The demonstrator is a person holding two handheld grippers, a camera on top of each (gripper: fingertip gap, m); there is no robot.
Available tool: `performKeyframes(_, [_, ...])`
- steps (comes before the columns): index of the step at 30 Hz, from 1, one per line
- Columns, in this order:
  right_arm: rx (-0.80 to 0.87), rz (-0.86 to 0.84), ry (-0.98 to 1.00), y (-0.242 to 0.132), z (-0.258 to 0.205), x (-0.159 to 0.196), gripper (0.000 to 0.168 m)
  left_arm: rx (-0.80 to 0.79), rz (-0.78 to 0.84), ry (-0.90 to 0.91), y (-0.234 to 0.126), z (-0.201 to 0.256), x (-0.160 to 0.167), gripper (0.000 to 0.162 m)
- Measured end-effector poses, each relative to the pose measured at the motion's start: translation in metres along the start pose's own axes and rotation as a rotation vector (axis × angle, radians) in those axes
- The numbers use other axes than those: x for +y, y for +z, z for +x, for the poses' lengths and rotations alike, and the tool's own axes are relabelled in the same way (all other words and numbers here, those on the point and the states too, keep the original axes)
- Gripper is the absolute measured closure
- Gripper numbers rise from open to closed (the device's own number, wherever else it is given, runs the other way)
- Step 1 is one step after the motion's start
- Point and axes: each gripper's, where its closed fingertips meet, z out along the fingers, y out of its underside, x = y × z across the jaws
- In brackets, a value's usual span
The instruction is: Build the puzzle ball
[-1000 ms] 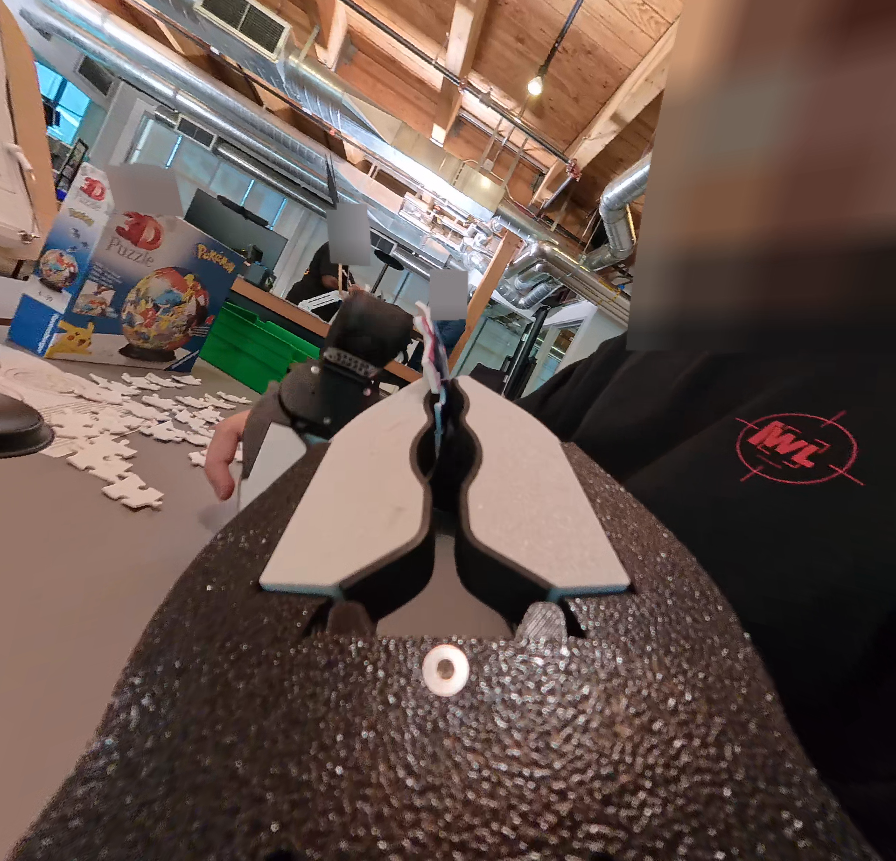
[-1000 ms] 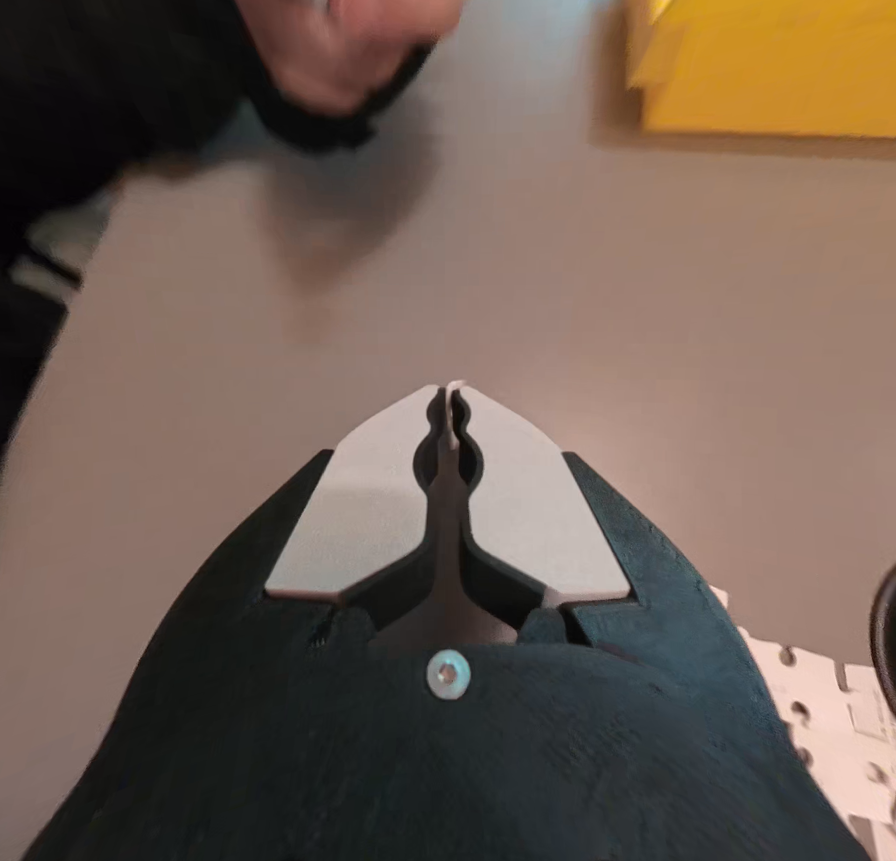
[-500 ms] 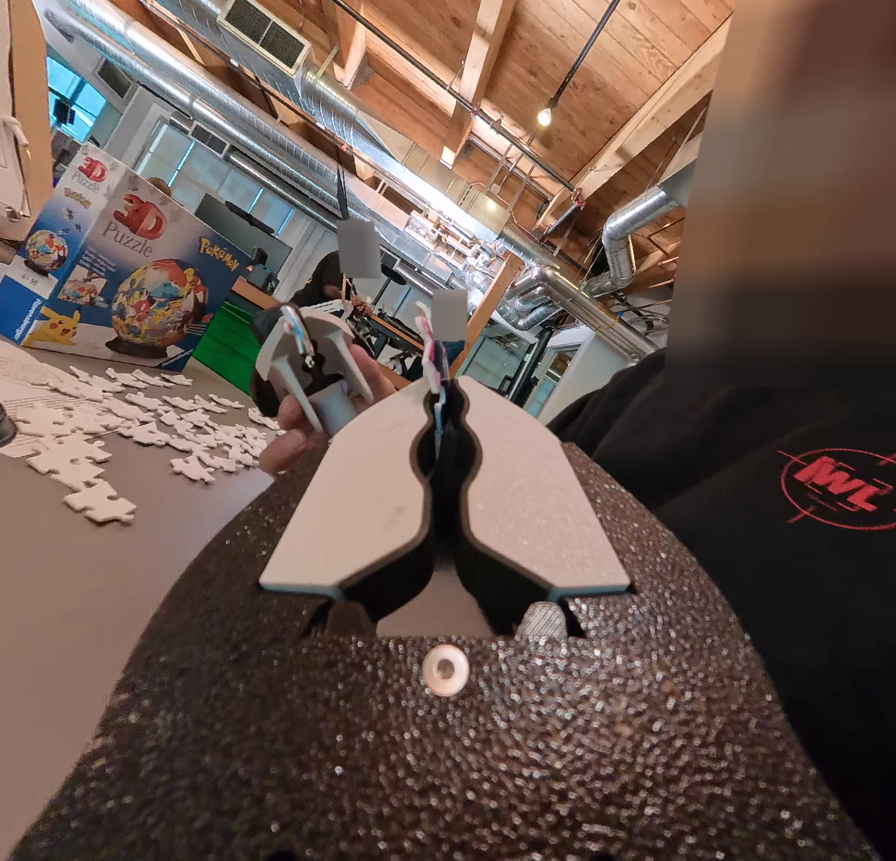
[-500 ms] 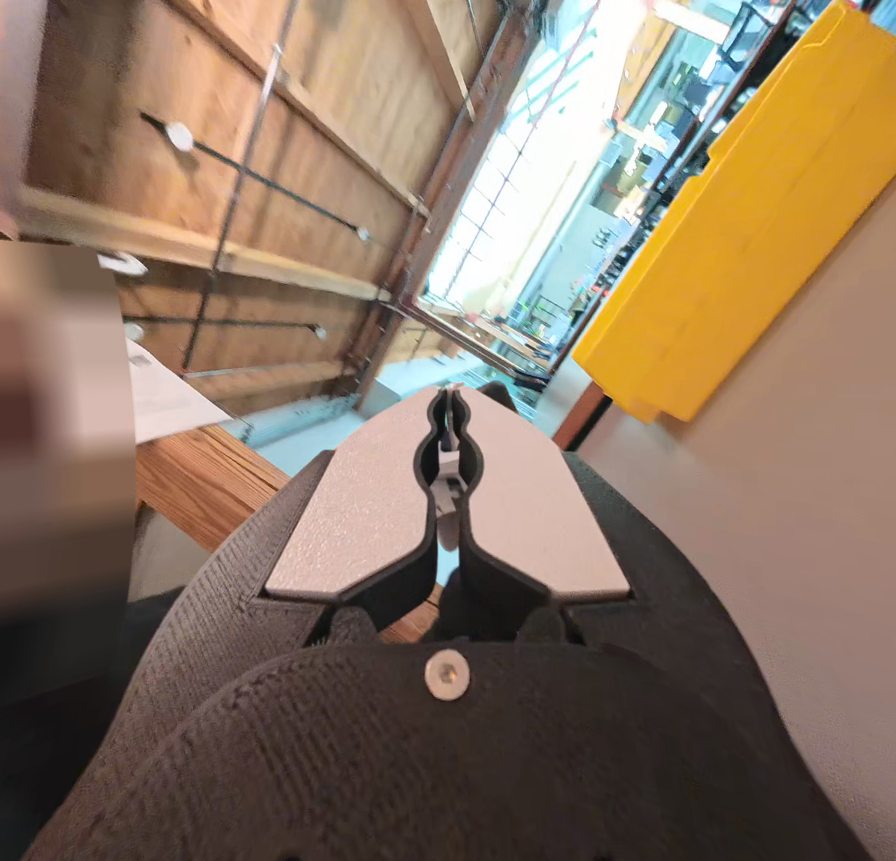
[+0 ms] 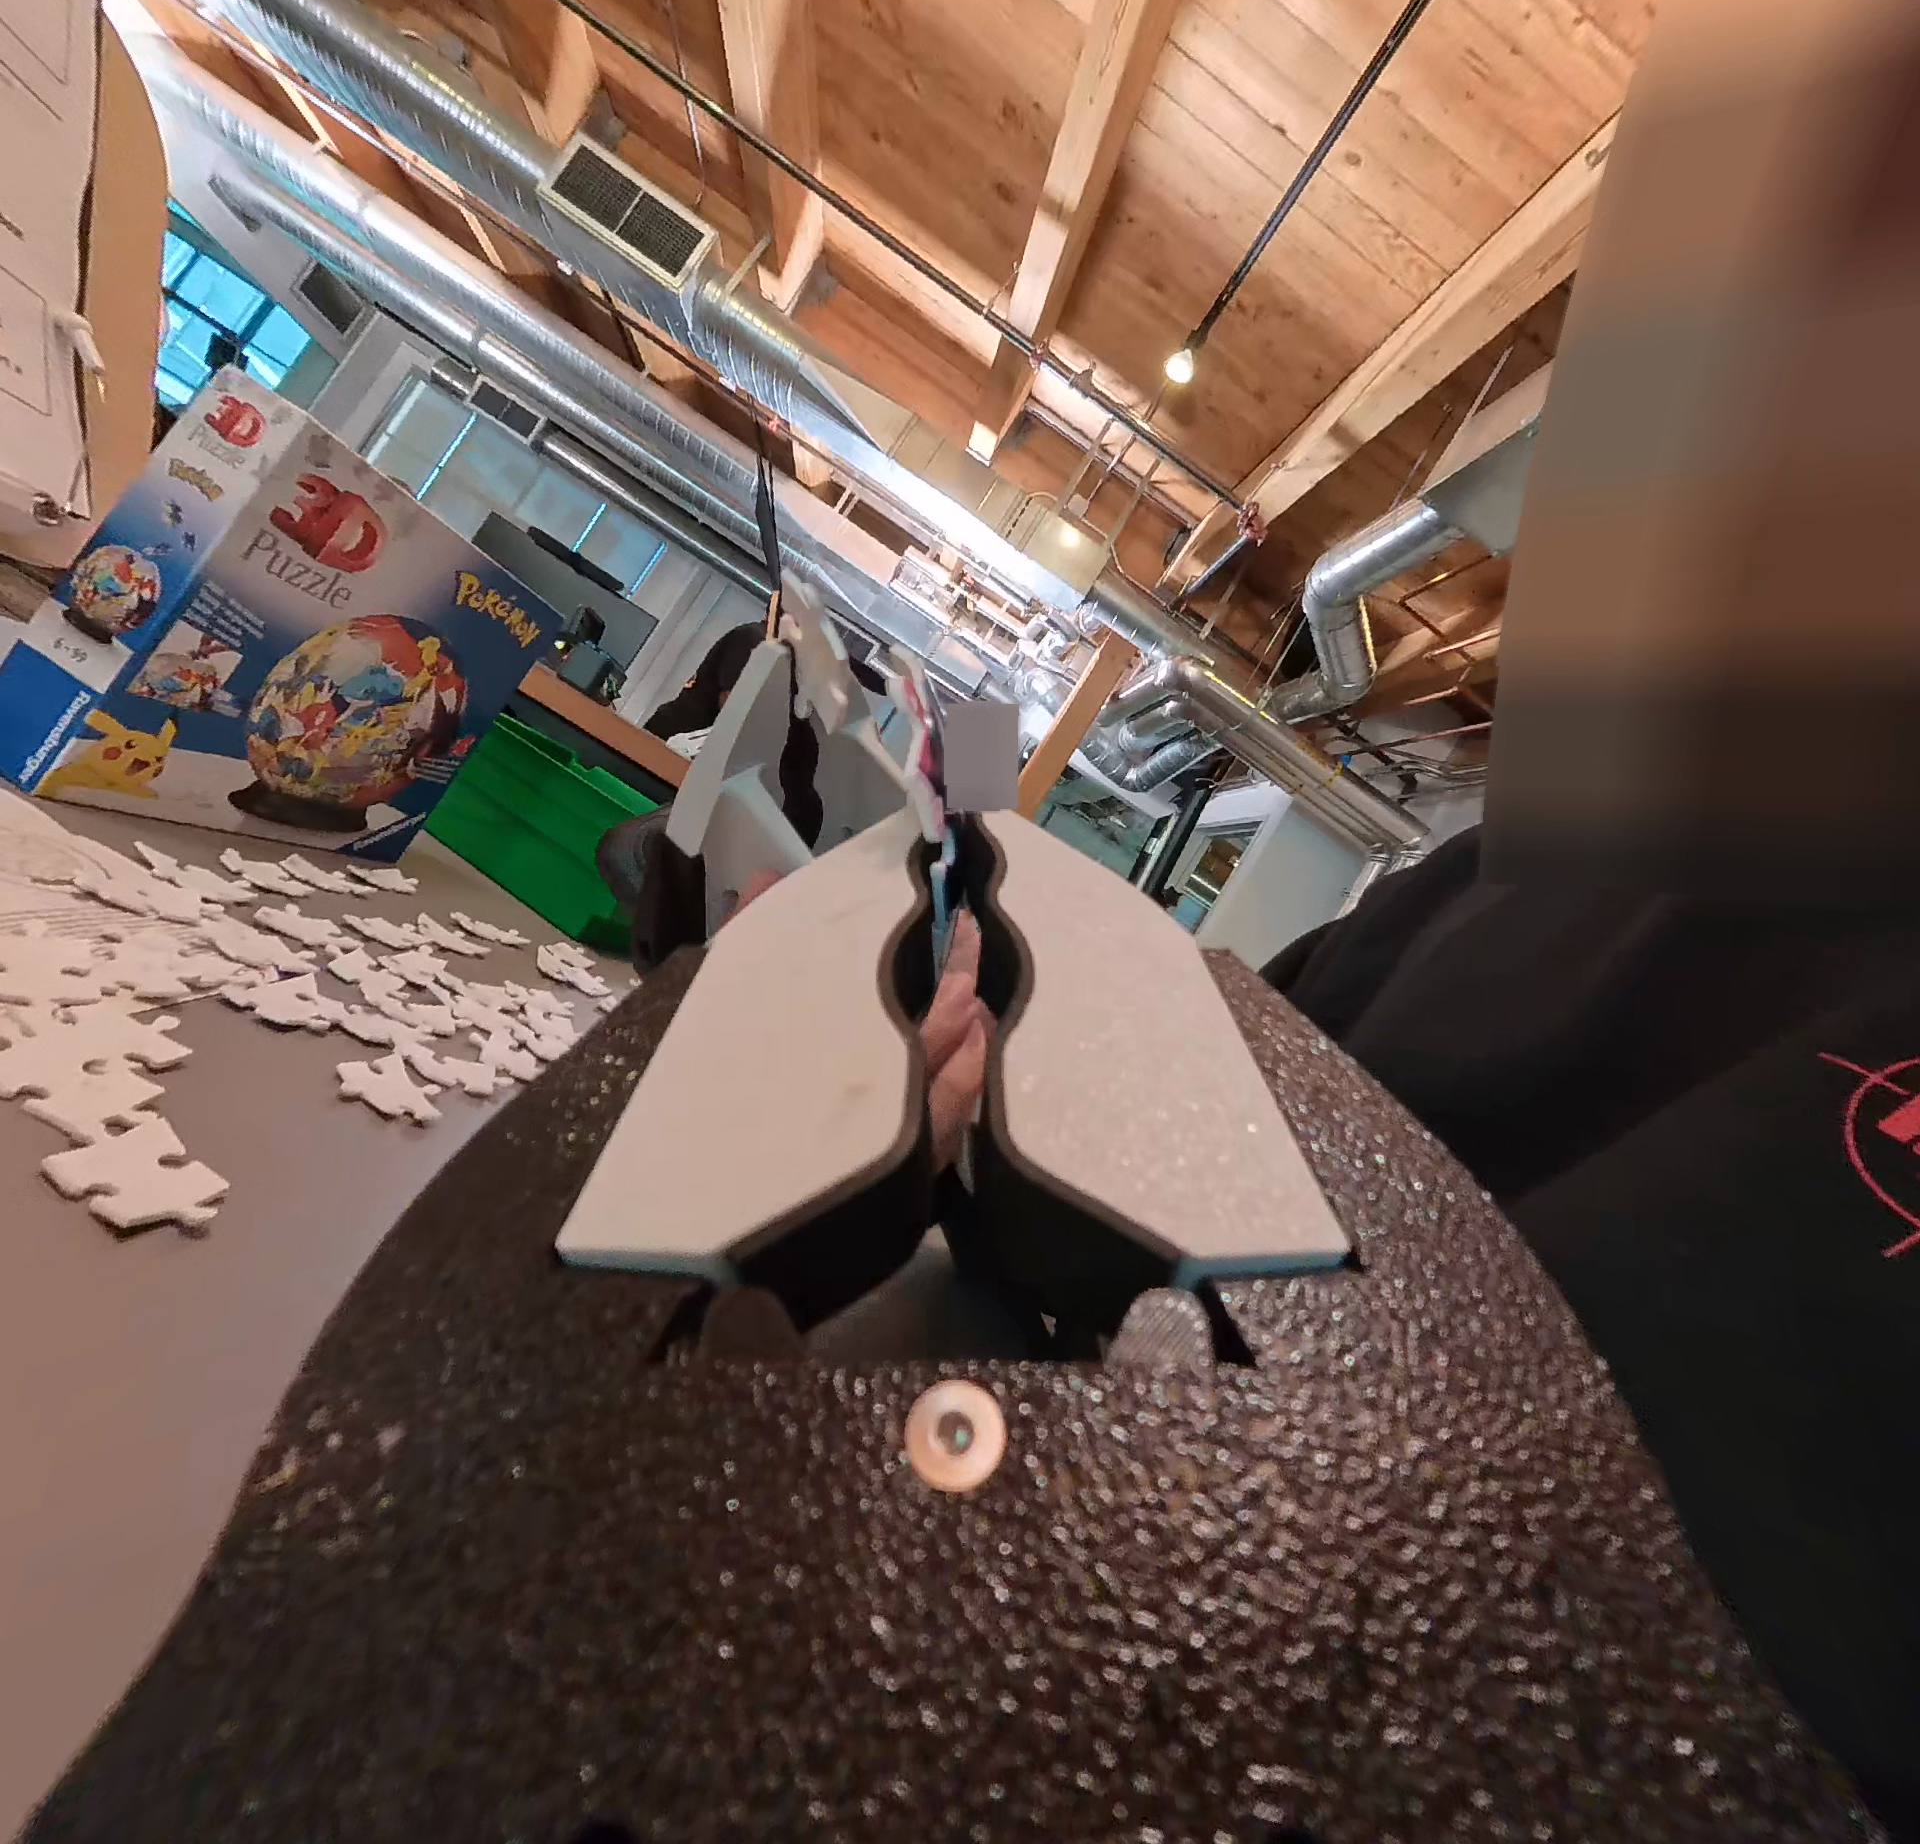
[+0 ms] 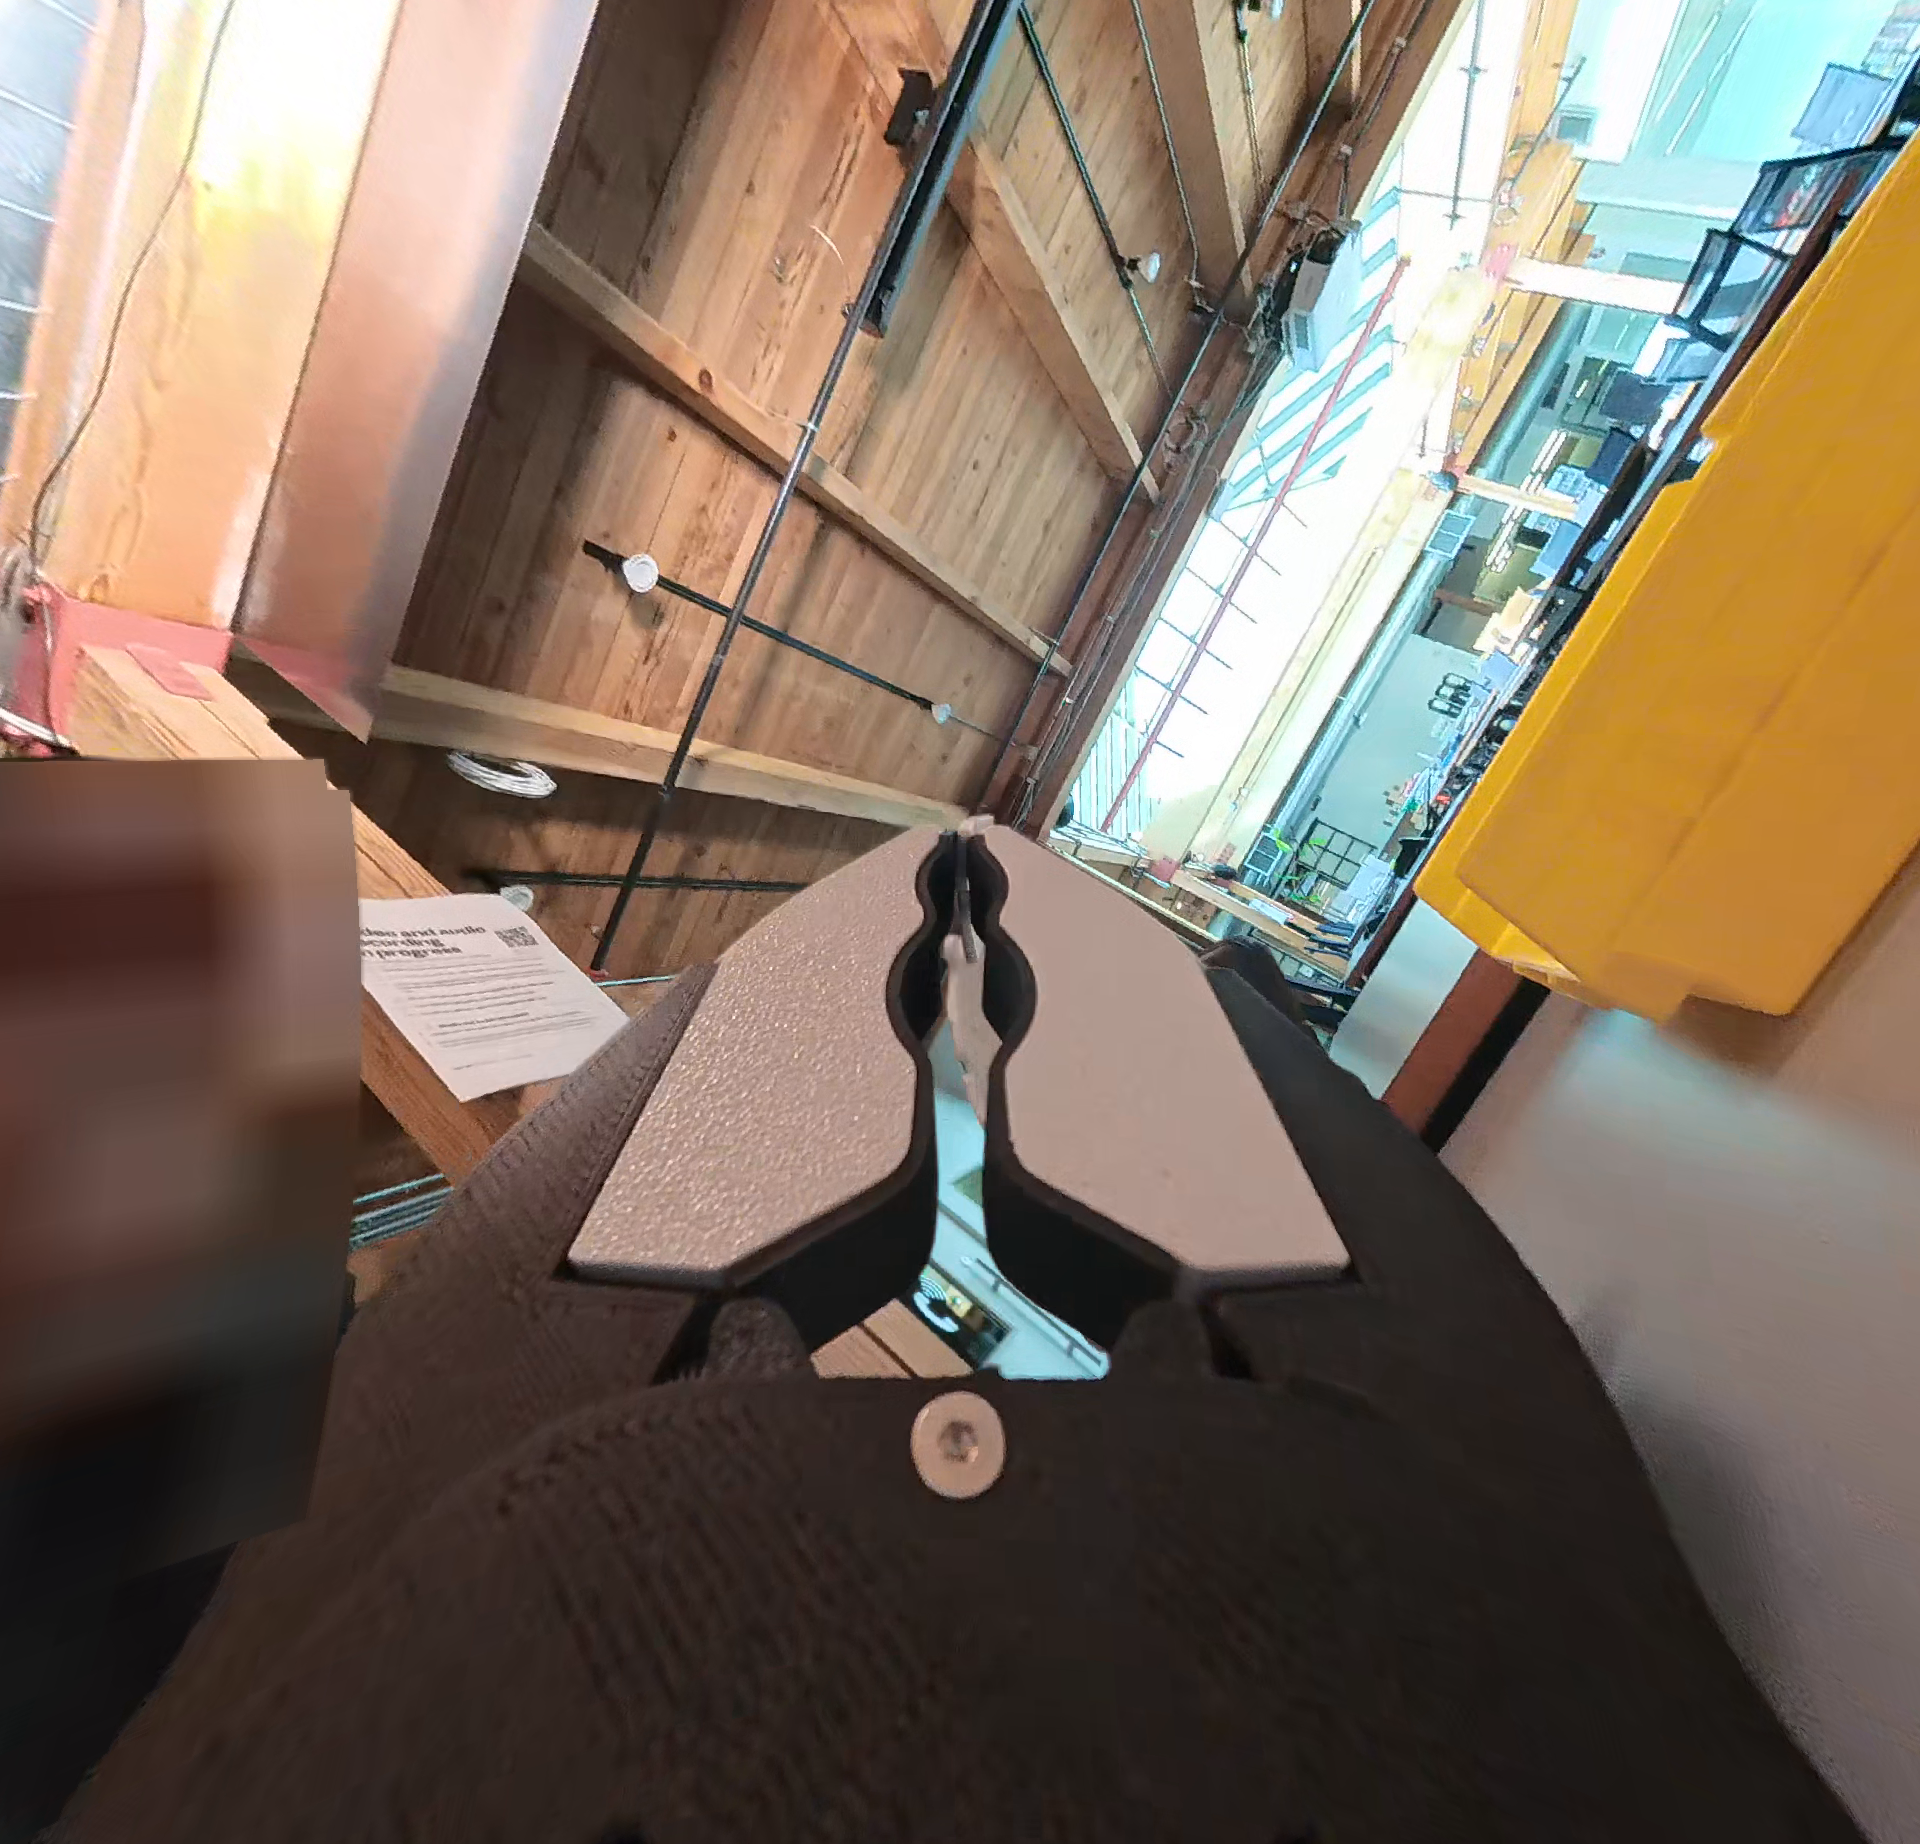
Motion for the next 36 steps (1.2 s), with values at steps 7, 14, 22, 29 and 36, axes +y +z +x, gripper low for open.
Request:
performKeyframes(7, [-0.025,0.033,0.022,0.003,-0.006,0.005,0.166,0.006,0.017,0.021,0.002,0.001,0.000,0.161])
performKeyframes(14, [-0.017,0.052,0.009,0.002,-0.006,0.004,0.166,-0.004,0.014,0.031,0.002,-0.001,0.002,0.161])
performKeyframes(22, [0.005,0.089,-0.033,0.000,-0.005,0.002,0.166,-0.019,0.023,0.049,0.003,-0.002,0.001,0.161])
performKeyframes(29, [0.098,-0.229,-0.139,-0.003,-0.002,0.012,0.166,-0.050,-0.091,0.071,-0.003,0.000,0.005,0.161])
performKeyframes(36, [0.349,-1.061,-0.333,-0.051,0.012,0.042,0.166,-0.097,-0.330,-0.041,-0.017,0.001,0.024,0.161])
